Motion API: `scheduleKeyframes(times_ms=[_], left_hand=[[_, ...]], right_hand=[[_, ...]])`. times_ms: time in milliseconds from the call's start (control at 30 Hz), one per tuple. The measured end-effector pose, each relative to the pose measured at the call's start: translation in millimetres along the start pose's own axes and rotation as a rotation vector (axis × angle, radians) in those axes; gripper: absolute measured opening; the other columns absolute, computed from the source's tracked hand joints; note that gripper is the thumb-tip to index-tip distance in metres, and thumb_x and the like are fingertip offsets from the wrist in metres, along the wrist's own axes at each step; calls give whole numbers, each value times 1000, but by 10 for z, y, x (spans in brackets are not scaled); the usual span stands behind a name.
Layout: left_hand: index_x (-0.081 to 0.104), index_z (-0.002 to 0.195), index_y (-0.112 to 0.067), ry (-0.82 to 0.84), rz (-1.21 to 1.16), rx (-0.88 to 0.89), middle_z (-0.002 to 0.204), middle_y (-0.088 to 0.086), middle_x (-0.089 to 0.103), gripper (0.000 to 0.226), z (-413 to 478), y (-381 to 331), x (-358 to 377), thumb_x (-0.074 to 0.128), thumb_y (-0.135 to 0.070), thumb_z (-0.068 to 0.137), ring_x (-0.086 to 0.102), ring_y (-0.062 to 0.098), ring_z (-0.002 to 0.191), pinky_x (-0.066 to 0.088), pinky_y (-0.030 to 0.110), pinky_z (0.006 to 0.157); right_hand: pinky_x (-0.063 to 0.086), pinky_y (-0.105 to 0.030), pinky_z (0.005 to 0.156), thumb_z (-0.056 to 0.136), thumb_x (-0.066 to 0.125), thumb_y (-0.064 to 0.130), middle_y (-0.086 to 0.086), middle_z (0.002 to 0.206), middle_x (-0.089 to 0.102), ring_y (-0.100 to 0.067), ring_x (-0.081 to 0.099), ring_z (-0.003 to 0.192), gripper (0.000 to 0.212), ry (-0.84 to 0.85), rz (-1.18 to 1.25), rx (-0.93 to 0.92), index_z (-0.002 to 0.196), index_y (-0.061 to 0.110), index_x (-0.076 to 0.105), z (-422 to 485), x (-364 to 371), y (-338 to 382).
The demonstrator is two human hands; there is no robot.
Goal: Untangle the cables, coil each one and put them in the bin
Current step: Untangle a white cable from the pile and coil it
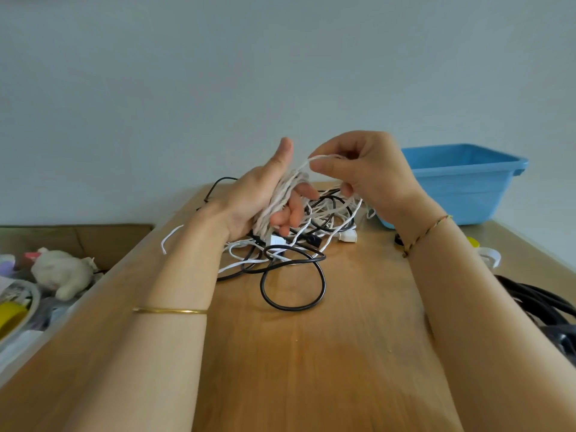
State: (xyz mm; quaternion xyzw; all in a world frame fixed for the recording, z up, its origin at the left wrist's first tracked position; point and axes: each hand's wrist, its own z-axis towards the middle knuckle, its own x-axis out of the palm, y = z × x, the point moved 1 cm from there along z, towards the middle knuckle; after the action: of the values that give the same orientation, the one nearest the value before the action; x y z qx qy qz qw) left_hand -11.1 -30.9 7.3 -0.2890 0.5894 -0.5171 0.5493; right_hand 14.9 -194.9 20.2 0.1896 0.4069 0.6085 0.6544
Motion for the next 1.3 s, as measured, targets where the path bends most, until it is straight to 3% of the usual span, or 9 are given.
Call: scheduleKeyframes(times_ms=[167,333,433,567,667,767,967,1100,1300], left_hand=[[68,97,2,182,-317,56,41,-4,45,38,-10,50,-27,53,-32,89,33,2,30,34,14,35],[48,104,4,466,-1152,153,47,5,56,29,37,59,-310,65,-9,85,52,13,36,48,23,43],[55,102,14,212,-1446,312,51,9,58,27,-20,-12,-507,52,-11,93,53,17,39,52,27,50],[52,86,-4,-582,-1093,431,50,-5,46,27,-38,36,-638,41,-23,102,43,8,44,47,19,50],[43,78,-13,-734,-730,427,60,-3,47,22,-5,83,-579,42,-9,99,43,10,50,51,26,59],[38,88,-15,-820,-333,385,69,1,45,16,41,123,-486,39,-4,99,46,8,54,56,31,67],[40,102,-5,-614,237,298,96,9,46,9,137,95,-231,38,0,95,49,-21,61,41,2,62],[53,97,-6,-345,482,173,65,-5,54,27,153,63,-132,40,-30,102,57,6,49,57,40,73],[61,102,1,34,-73,107,48,-7,35,59,-24,-42,-22,39,-51,88,32,7,38,41,24,44]], right_hand=[[42,-16,41,87,66,13,0,59,61,-8,49,42,8,32,198,119,83,10,72,-16,92,-163],[44,-13,46,96,53,19,-4,56,49,-22,60,54,25,199,104,242,79,8,67,-62,215,-326],[43,-14,52,98,47,23,-5,65,61,-10,57,53,25,520,-137,286,94,7,66,-120,306,-334],[42,-23,58,98,43,28,-6,75,67,-9,52,52,24,736,-526,238,95,13,62,-129,429,-165],[41,-34,61,96,46,29,-9,74,64,-15,47,58,29,610,-710,55,74,11,54,-103,412,-26],[45,-27,65,95,50,27,1,70,60,-12,49,63,23,477,-659,-45,88,10,64,-91,327,155],[47,-37,70,85,61,21,-2,81,67,-20,59,78,14,269,-572,-198,85,11,71,-87,330,310],[38,-29,61,80,68,27,13,68,47,-6,46,64,8,70,-590,-291,84,20,71,-3,191,209],[36,-9,64,85,65,13,10,75,51,-2,49,66,12,-53,-407,-328,93,12,74,54,83,70]])
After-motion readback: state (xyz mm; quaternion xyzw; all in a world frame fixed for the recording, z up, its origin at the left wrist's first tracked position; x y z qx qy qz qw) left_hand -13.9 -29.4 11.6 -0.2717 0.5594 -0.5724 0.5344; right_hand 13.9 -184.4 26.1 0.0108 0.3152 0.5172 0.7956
